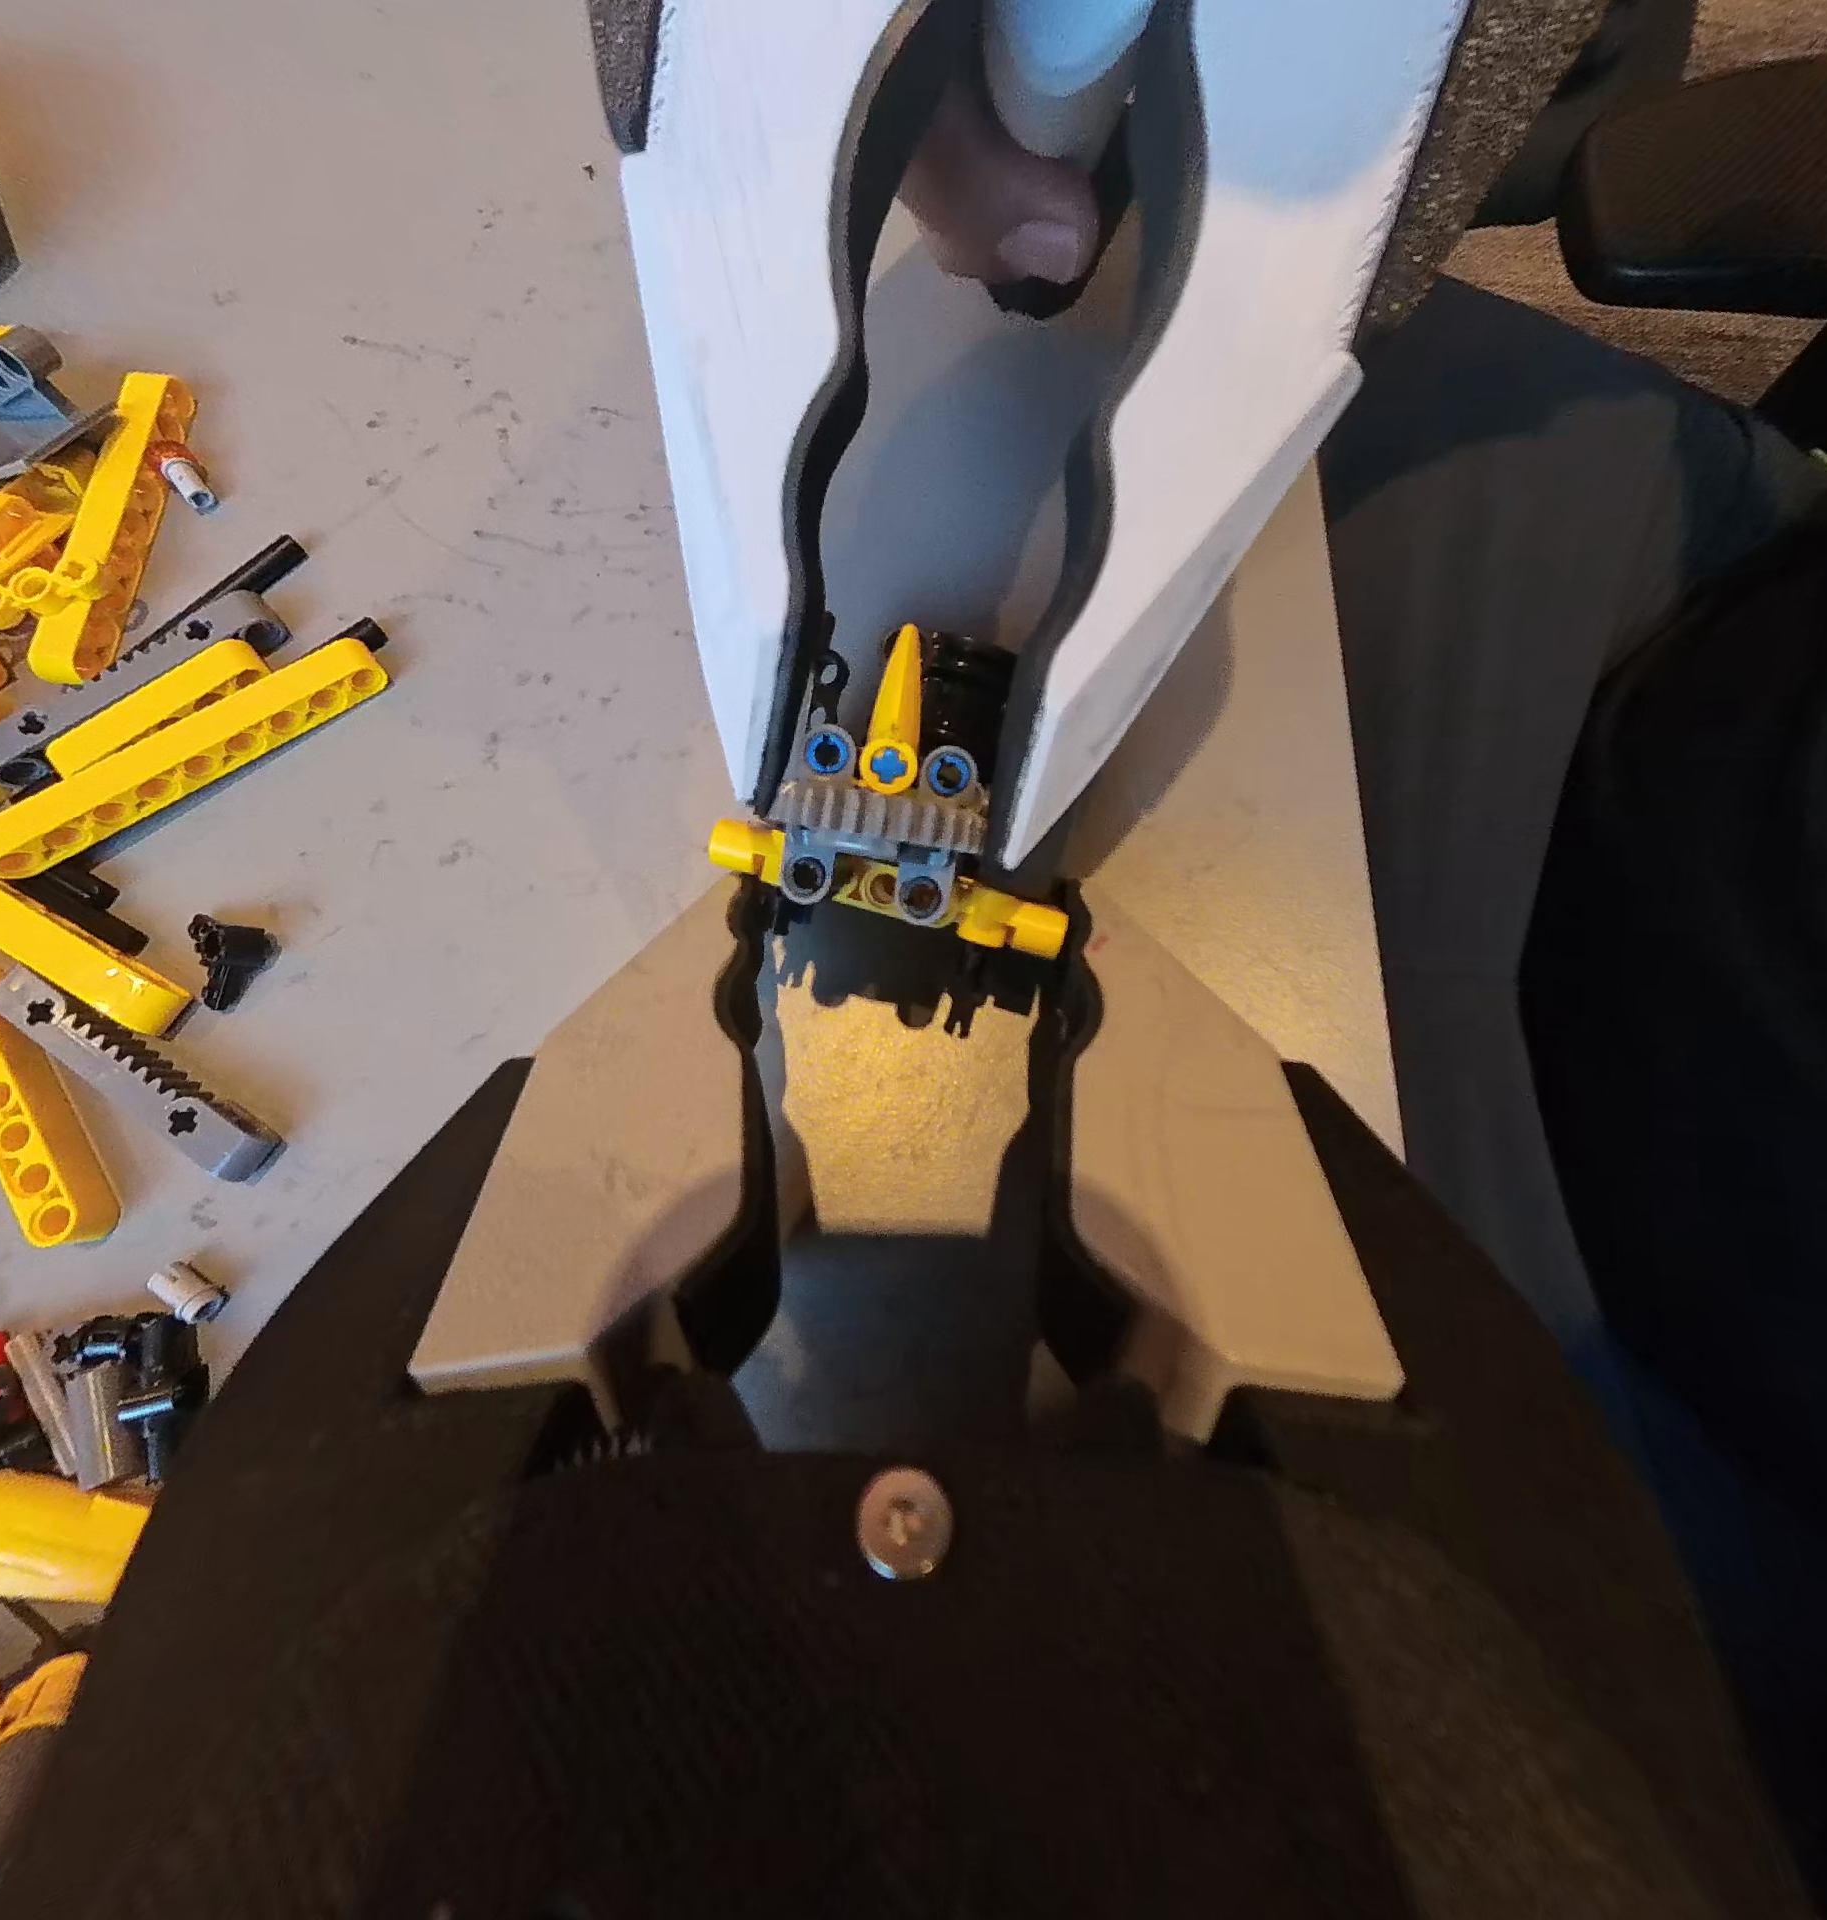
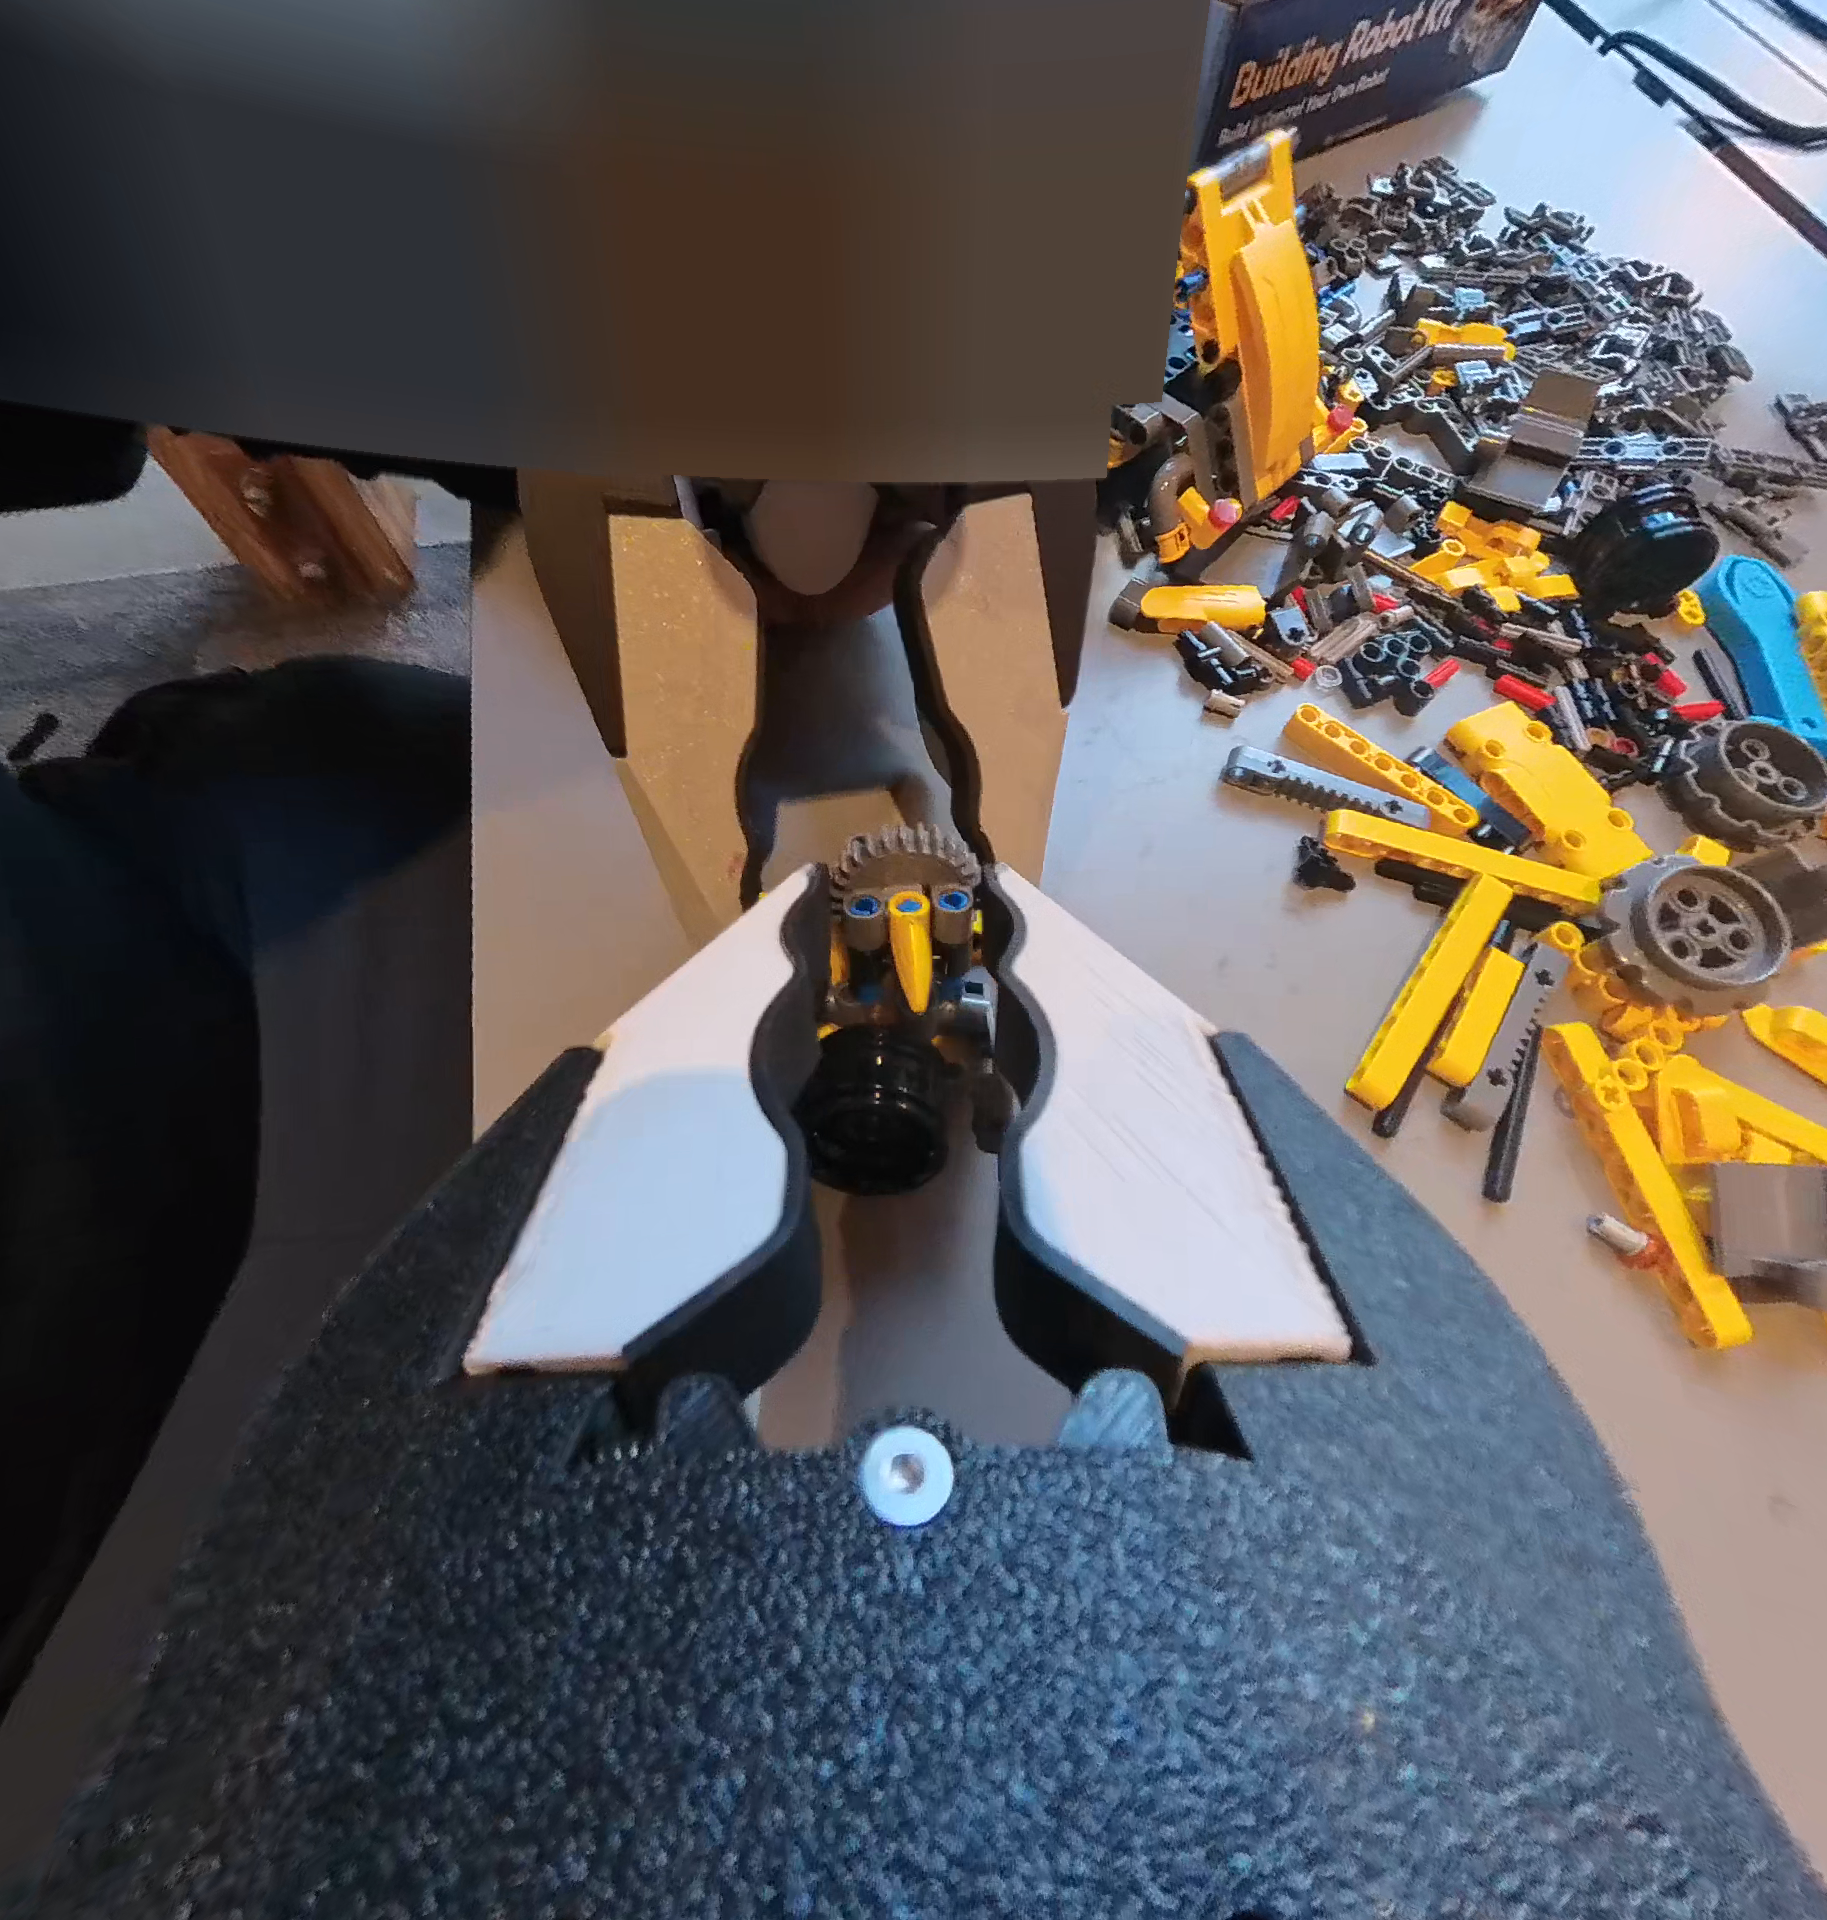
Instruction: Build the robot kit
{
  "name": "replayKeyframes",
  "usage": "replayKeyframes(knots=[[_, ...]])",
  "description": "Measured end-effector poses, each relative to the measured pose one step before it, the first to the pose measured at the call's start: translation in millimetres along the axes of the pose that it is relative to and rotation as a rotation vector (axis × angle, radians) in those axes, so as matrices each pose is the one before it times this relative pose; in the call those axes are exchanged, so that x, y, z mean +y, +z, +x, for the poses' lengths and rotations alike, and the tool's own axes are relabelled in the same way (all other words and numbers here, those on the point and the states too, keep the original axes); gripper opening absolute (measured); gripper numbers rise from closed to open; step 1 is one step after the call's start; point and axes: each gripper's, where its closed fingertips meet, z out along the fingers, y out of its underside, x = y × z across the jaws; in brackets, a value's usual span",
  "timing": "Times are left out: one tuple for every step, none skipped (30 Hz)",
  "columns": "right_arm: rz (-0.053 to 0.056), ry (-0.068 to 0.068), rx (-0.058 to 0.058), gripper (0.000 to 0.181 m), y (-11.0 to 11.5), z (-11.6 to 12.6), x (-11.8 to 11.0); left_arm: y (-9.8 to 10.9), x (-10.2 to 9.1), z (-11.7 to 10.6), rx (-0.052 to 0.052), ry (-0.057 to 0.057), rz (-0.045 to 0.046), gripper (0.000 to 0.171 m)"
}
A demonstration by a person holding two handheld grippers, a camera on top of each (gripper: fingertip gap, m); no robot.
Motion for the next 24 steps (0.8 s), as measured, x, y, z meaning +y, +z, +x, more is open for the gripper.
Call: replayKeyframes(knots=[[-0.0168, -0.0198, 0.0094, 0.028, 0.31, -0.13, 0.12, 0.01, 0.03, 0.01, -0.001, 0.001, -0.00039, 0.055], [-0.0213, -0.0257, 0.0121, 0.028, 0.27, -0.21, 0.09, -0.04, 0.08, 0.0, -0.0009, 0.0002, -0.00046, 0.055], [-0.0242, -0.0279, 0.0145, 0.028, 0.43, 0.0, 0.1, 0.08, 0.11, -0.41, -0.0027, -0.0005, -0.00064, 0.055], [-0.0256, -0.0265, 0.0162, 0.028, 0.47, 0.14, 0.28, 0.02, 0.01, -0.37, -0.0034, -0.0004, -0.00036, 0.056], [-0.0218, -0.03, 0.0183, 0.028, 0.31, 0.03, 0.03, -0.01, -0.02, -0.15, -0.0005, -0.0019, 0.00034, 0.056], [-0.018, -0.0311, 0.0194, 0.028, 0.24, 0.28, -0.02, -0.04, -0.03, -0.78, -0.0028, -0.0047, 0.00035, 0.056], [-0.0121, -0.0235, 0.0131, 0.028, 0.07, 0.06, 0.05, -0.11, -0.11, -0.09, 0.0006, -0.0017, 0.00068, 0.056], [-0.0056, -0.0089, 0.0027, 0.028, -0.09, -0.12, -0.02, -0.01, 0.02, 0.04, -0.0004, 0.0007, 0.0, 0.056], [-0.0017, 0.008, -0.0055, 0.028, -0.18, 0.0, 0.23, 0.11, -0.1, 0.05, -0.0005, 0.0005, 0.00016, 0.056], [-0.0017, 0.0131, -0.0073, 0.028, 0.01, 0.09, 0.15, -0.02, -0.01, -0.02, 0.0009, -0.001, 0.00023, 0.056], [-0.0062, 0.0005, -0.0023, 0.028, 0.26, 0.02, 0.12, 0.0, 0.01, 0.1, 0.0004, -0.0006, -0.00004, 0.056], [-0.0151, -0.0207, 0.0051, 0.028, 0.16, -0.54, 0.09, -0.07, 0.09, -0.06, 0.0001, -0.0001, -0.00033, 0.055], [-0.0235, -0.0361, 0.0121, 0.028, 0.12, -0.42, 0.23, 0.05, 0.11, 0.01, 0.0001, -0.0001, -0.0003, 0.055], [-0.0255, -0.0459, 0.0141, 0.028, -0.14, -0.33, -0.04, 0.05, -0.05, 0.01, -0.0004, 0.0002, 0.00005, 0.055], [-0.0225, -0.049, 0.0109, 0.029, -0.39, -0.43, 0.02, 0.0, 0.0, -0.02, -0.0007, 0.0008, 0.00014, 0.055], [-0.0182, -0.0402, 0.0023, 0.029, -0.45, -0.41, 0.19, 0.06, -0.07, 0.1, -0.0004, 0.0009, 0.00036, 0.055], [-0.0139, -0.0239, -0.0102, 0.028, -0.42, -0.53, 0.23, 0.11, -0.11, 0.36, 0.0011, 0.0014, 0.00032, 0.055], [-0.0106, -0.0105, -0.0226, 0.029, -0.33, -0.85, 0.12, 0.19, -0.16, 0.9, 0.0044, 0.0025, 0.00014, 0.055], [-0.0106, -0.0067, -0.0281, 0.028, -0.03, -0.59, 0.19, 0.24, -0.14, 0.88, 0.0028, 0.0037, -0.00044, 0.055], [-0.0145, -0.0048, -0.0278, 0.028, 0.29, -0.12, 0.19, 0.06, -0.01, 0.26, -0.0003, 0.0018, -0.00028, 0.055], [-0.0211, 0.0019, -0.0279, 0.028, 0.47, 0.13, 0.08, -0.01, -0.03, -0.07, 0.0019, -0.0023, 0.00014, 0.055], [-0.0253, 0.0108, -0.0283, 0.028, 0.46, 0.32, 0.03, -0.1, 0.03, -0.08, 0.0017, -0.0027, 0.00042, 0.056], [-0.0247, 0.0208, -0.0245, 0.028, 0.52, 0.31, -0.09, 0.0, 0.0, -0.06, -0.0006, -0.0003, 0.00003, 0.055], [-0.0249, 0.0357, -0.0176, 0.029, 0.03, 0.47, -0.04, -0.01, 0.02, 0.1, 0.0002, 0.0011, -0.00003, 0.055]])
